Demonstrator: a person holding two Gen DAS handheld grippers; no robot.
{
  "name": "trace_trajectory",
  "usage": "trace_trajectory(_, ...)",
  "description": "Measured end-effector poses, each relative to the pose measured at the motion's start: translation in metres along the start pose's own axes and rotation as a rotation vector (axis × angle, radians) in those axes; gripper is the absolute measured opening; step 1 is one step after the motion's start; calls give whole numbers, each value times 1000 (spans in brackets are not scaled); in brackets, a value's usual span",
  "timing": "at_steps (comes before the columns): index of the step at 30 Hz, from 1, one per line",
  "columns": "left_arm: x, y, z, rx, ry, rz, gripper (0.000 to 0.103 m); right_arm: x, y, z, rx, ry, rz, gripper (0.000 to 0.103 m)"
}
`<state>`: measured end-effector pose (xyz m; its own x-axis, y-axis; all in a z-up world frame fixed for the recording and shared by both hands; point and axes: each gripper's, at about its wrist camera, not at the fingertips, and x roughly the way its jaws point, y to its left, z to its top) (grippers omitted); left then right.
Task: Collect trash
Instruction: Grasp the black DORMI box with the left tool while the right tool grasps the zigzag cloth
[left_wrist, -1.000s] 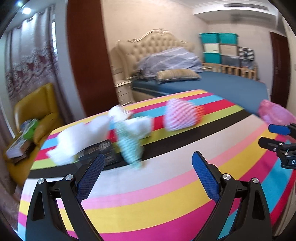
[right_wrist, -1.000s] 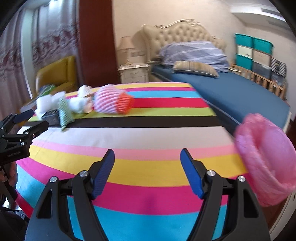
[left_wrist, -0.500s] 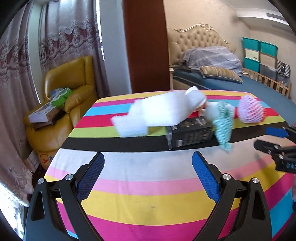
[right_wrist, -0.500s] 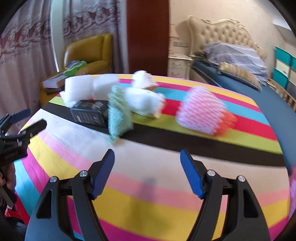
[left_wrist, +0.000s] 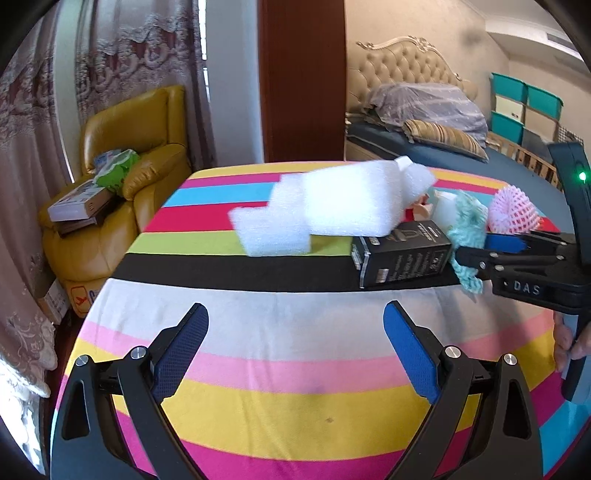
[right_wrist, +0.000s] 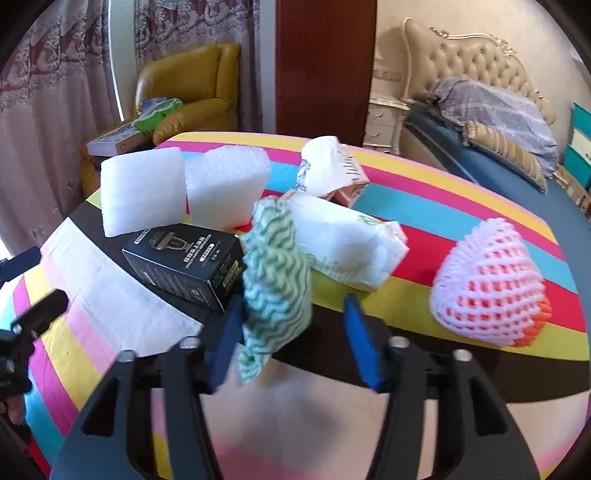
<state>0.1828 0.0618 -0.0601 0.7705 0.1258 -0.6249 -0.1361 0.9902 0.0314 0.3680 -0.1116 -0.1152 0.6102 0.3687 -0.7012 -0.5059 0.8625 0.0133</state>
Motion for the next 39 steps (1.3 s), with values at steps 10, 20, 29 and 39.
trace_trajectory(10,29,-59,21,54,44,-93,89,-44,-41,-25,58,-91,-10,22)
trace_trajectory(20,70,-97,47,-28,117,-32,89,-76,-85,-45,119,-160,-14,22)
trace_trajectory(29,92,-99,69,-75,116,86,89,-84,-105,-63,170,-165,2,23)
trace_trajectory(39,96,-59,69,-167,156,147,89,-91,-98,-65,179,-170,-9,24)
